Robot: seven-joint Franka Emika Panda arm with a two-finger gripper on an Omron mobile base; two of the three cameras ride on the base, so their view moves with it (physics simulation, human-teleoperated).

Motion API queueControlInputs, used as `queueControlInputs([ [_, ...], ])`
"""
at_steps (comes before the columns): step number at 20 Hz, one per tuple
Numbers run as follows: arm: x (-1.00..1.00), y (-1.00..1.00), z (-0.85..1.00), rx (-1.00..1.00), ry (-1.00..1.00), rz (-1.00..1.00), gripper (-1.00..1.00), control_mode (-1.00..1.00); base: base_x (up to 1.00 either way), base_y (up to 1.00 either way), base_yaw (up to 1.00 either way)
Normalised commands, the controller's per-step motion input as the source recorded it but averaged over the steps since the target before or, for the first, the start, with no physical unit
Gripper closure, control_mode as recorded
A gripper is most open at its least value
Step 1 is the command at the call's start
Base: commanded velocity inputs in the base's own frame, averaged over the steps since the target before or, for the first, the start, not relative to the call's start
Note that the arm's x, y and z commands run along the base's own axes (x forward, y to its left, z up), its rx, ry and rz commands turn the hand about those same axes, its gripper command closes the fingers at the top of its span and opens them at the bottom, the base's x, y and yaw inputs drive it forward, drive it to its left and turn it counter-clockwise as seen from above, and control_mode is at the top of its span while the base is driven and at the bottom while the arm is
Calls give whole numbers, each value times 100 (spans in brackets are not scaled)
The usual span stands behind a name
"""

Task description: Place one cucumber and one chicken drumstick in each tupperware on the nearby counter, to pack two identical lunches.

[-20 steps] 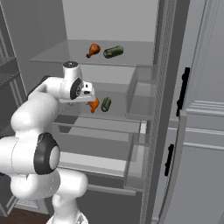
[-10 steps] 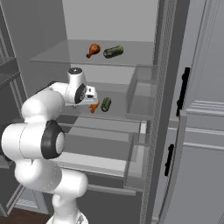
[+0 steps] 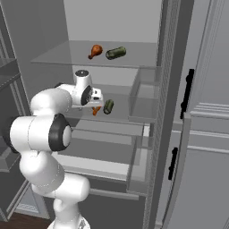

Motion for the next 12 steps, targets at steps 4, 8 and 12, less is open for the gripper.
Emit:
queueControlInputs([
  [4, 0, 21, -36, 0, 0, 0, -100, -100, 0, 0, 0],
  [8, 8, 35, -34, 0, 0, 0, -100, -100, 0, 0, 0],
  [12, 13, 20, -6, 0, 0, 0, -100, -100, 0, 0, 0],
])
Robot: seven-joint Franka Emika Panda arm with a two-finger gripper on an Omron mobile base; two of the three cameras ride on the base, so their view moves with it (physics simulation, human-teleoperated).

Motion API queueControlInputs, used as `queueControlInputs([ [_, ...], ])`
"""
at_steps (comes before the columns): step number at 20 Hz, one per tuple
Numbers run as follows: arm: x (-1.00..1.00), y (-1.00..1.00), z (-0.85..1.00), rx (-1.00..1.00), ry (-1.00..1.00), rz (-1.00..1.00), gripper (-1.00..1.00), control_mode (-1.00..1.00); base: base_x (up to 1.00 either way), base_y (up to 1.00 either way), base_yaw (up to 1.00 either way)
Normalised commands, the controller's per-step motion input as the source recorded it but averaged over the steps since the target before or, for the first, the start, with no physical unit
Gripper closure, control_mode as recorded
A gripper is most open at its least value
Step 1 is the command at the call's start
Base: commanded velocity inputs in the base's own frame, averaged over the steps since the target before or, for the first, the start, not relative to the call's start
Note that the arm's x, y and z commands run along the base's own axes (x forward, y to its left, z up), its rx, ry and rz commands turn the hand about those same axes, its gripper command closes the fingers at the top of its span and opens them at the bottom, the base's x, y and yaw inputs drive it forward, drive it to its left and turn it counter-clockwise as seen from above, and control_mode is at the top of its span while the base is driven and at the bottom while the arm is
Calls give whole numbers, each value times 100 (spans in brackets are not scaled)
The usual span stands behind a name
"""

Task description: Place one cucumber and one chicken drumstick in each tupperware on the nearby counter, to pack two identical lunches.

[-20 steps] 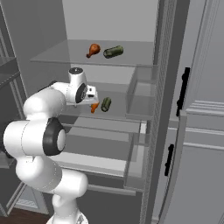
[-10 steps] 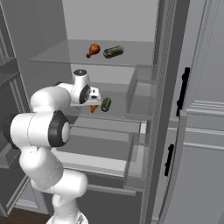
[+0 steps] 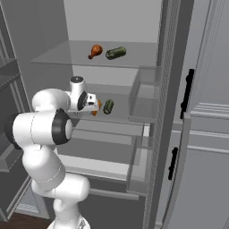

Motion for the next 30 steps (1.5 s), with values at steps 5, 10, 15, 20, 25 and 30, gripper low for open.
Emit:
queueControlInputs([
  [5, 5, -5, 9, 0, 0, 0, -100, -100, 0, 0, 0],
  [10, 2, -53, 10, 0, 0, -6, -100, -100, 0, 0, 0],
  [15, 32, -18, -20, 0, 0, -2, -100, -100, 0, 0, 0],
  [20, 39, 0, -32, 0, 0, 0, -100, -100, 0, 0, 0],
  [25, 16, 4, -15, 0, 0, 0, -100, -100, 0, 0, 0],
  [30, 21, 13, -2, 0, 0, 0, -100, -100, 0, 0, 0],
])
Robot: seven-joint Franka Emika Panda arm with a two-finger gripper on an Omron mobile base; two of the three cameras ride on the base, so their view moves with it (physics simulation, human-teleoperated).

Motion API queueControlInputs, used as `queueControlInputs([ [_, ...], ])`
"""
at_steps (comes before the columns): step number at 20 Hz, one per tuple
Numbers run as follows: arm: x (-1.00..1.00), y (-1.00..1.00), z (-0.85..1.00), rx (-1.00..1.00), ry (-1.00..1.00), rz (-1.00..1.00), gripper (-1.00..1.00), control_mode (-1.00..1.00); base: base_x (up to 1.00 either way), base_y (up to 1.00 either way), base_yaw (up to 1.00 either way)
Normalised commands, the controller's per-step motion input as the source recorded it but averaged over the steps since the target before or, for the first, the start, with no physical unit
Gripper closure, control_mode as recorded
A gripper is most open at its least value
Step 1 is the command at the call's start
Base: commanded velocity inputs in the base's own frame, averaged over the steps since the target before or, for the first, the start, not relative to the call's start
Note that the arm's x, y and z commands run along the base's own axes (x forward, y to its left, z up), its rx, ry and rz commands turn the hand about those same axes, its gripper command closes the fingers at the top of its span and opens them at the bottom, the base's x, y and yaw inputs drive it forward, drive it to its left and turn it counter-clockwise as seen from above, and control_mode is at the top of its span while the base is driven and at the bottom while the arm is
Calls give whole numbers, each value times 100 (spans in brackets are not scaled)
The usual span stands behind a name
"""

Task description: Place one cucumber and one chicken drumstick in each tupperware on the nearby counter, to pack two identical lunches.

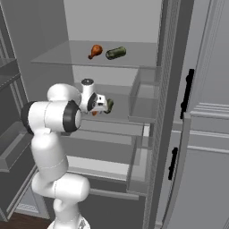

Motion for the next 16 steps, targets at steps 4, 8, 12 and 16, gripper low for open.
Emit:
queueControlInputs([
  [4, 0, 33, -14, 0, 0, 0, -100, -100, 0, 0, 0],
  [8, 1, 35, -23, 0, 0, 0, -100, -100, 0, 0, 0],
  [12, 12, 13, -1, 0, -4, 0, -100, -100, 0, 0, 0],
  [16, 9, -23, 0, 0, 0, -13, -100, -100, 0, 0, 0],
])
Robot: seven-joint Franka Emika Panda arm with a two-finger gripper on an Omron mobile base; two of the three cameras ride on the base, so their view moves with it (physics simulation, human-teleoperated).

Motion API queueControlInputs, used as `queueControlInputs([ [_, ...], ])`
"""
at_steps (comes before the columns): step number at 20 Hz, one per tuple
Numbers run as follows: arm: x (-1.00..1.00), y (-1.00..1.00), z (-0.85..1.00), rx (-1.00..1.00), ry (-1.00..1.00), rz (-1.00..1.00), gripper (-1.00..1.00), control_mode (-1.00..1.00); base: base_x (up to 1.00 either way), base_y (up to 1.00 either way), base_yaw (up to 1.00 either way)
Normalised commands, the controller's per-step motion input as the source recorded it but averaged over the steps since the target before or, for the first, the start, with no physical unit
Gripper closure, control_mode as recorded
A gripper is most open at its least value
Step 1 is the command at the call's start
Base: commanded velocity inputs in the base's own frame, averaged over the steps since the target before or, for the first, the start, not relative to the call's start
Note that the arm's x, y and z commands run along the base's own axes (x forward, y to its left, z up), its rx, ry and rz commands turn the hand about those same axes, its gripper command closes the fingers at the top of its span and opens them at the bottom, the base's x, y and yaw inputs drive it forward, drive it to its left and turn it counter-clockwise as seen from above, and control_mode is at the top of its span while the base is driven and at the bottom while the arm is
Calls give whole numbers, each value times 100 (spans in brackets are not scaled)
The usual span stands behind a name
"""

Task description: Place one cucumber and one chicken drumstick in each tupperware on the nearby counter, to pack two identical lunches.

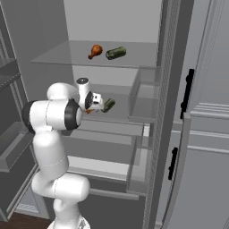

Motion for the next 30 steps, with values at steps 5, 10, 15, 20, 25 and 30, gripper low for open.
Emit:
queueControlInputs([
  [5, 39, -8, -3, 0, 0, -28, -100, -100, 0, 0, 0],
  [10, 20, 0, -28, 0, 0, -22, -100, -100, 0, 0, 0],
  [15, 0, 0, -37, 0, 1, -5, -100, -100, 0, 0, 0],
  [20, 0, 0, -23, 0, 1, -1, -100, -100, 0, 0, 0],
  [25, 0, 0, -13, 0, 2, 0, 100, -100, 0, 0, 0],
  [30, -27, 0, 0, 0, -1, 0, 100, -100, 0, 0, 0],
])
